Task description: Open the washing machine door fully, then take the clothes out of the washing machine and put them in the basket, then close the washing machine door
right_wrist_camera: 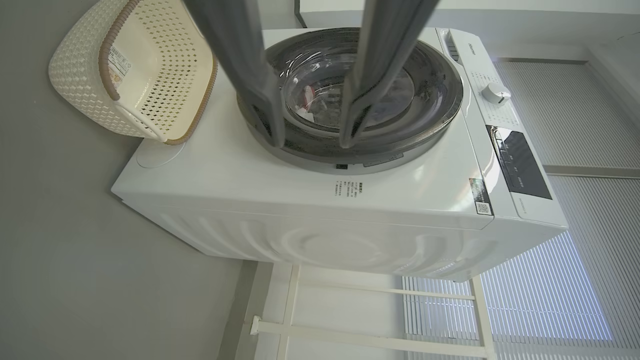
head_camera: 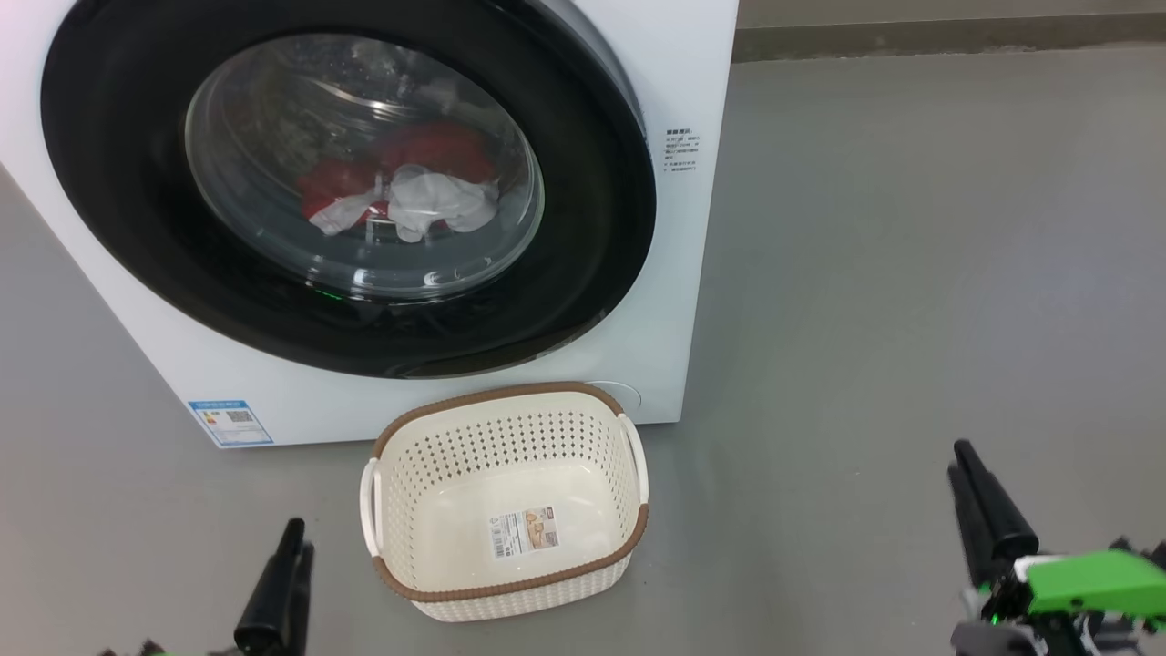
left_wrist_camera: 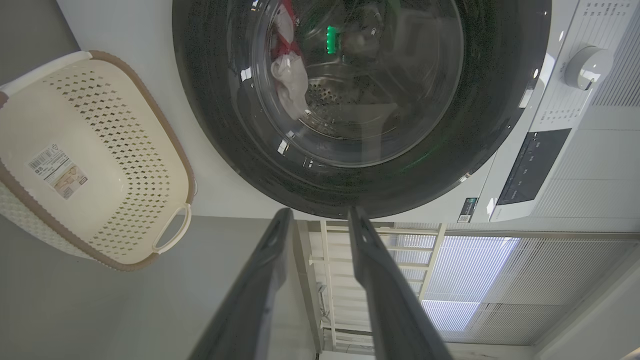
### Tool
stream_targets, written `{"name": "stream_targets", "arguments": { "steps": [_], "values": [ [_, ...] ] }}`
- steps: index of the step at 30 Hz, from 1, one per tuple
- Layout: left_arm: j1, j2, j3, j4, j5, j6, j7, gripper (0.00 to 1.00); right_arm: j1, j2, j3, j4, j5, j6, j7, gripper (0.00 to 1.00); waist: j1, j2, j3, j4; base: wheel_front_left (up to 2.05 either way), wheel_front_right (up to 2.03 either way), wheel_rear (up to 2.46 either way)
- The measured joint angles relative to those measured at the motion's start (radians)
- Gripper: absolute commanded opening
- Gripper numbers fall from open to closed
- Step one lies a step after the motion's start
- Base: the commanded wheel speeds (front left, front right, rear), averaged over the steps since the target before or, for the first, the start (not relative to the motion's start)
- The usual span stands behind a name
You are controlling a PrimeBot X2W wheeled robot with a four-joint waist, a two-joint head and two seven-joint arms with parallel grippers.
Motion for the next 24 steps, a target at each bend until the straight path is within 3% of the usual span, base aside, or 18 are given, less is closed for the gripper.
{"name": "stream_targets", "arguments": {
  "steps": [11,24],
  "values": [
    [0.038,-0.015,-0.005,0.025,0.008,0.0,-0.02,1.0,0.046,0.015,0.018,0.038,-0.004,0.0,-0.02,1.0,0.0003,-0.0001,-0.001,0.002,0.0,0.0,0.0],
    [0.039,-0.014,-0.009,-0.008,0.146,0.0,-0.057,1.0,0.046,0.003,0.047,0.027,-0.101,0.0,-0.056,1.0,0.0002,0.0,0.008,0.004,0.0,0.0,0.0]
  ]
}}
